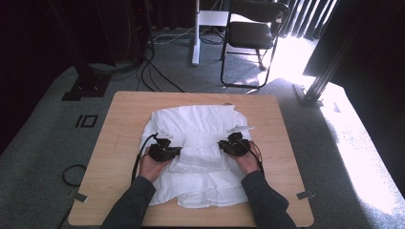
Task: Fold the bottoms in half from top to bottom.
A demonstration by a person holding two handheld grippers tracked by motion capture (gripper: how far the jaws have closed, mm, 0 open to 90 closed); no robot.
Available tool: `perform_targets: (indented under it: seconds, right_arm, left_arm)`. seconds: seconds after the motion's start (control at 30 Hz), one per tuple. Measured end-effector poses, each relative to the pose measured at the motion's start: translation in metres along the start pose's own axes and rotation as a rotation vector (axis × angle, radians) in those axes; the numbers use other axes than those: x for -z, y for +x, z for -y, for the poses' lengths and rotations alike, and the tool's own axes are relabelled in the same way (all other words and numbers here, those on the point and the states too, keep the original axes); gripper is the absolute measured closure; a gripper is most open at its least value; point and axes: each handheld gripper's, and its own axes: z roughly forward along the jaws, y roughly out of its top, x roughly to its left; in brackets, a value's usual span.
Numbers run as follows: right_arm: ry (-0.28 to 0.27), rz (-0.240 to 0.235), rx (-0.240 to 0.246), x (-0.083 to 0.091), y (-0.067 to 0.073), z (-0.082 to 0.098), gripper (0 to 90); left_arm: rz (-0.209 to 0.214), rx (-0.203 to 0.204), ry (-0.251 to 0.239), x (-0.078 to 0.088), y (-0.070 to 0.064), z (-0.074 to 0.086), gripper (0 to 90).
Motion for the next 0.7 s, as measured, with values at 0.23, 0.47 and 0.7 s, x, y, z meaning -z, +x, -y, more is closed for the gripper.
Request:
perform_targets:
  seconds: [0.23,0.47,0.7]
  right_arm:
    - [-0.009,-0.073,0.04,0.005,0.017,0.015,74.4]
    - [-0.041,-0.112,0.115,0.035,0.031,0.035,66.9]
    - [-0.111,-0.09,0.1,0.054,0.03,0.031,63.3]
  left_arm:
    - [0.061,-0.029,0.009,0.001,-0.015,0.014,83.3]
    - [0.102,-0.1,0.022,0.009,-0.035,0.031,79.8]
    - [0.121,-0.14,0.051,0.009,-0.046,0.042,78.4]
